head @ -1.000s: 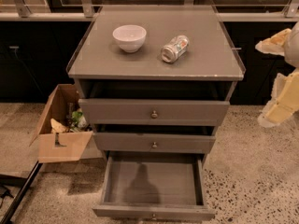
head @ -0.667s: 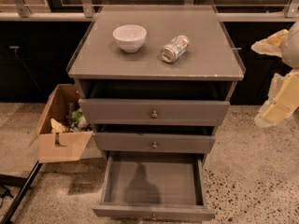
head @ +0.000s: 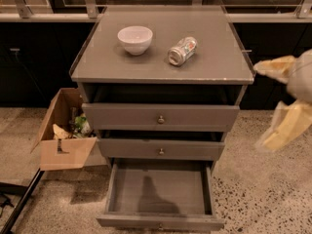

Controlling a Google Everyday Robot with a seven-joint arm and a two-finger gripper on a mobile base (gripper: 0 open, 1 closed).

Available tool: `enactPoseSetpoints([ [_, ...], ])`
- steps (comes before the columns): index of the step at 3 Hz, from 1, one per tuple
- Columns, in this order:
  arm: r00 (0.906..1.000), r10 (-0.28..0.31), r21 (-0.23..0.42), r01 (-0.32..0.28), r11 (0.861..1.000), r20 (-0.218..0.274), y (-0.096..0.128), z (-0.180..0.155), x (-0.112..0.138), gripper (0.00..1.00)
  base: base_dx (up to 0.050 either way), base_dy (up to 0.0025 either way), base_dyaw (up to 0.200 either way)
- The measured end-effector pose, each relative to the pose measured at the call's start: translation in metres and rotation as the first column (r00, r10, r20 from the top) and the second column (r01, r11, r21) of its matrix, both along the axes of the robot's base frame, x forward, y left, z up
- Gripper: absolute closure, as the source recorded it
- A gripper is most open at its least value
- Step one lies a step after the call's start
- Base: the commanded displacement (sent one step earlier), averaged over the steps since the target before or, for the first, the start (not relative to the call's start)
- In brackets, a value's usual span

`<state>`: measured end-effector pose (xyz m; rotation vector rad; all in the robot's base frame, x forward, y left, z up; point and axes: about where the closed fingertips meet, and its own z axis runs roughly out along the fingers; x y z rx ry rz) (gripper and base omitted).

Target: Close bottom drawer

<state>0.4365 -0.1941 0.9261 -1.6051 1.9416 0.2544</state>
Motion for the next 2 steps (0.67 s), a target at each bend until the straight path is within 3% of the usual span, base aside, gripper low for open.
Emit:
enactPoseSetpoints([
  [1,0.9998,0.016,0.108,-0.015,0.994,-0.009,0.008,-0.035,0.000,0.00,0.000,0.00000,0.000],
  [2,0.9995,0.027,0.214,-0.023,0.977,-0.014,0.020,-0.070,-0.004,0.00,0.000,0.00000,0.000],
])
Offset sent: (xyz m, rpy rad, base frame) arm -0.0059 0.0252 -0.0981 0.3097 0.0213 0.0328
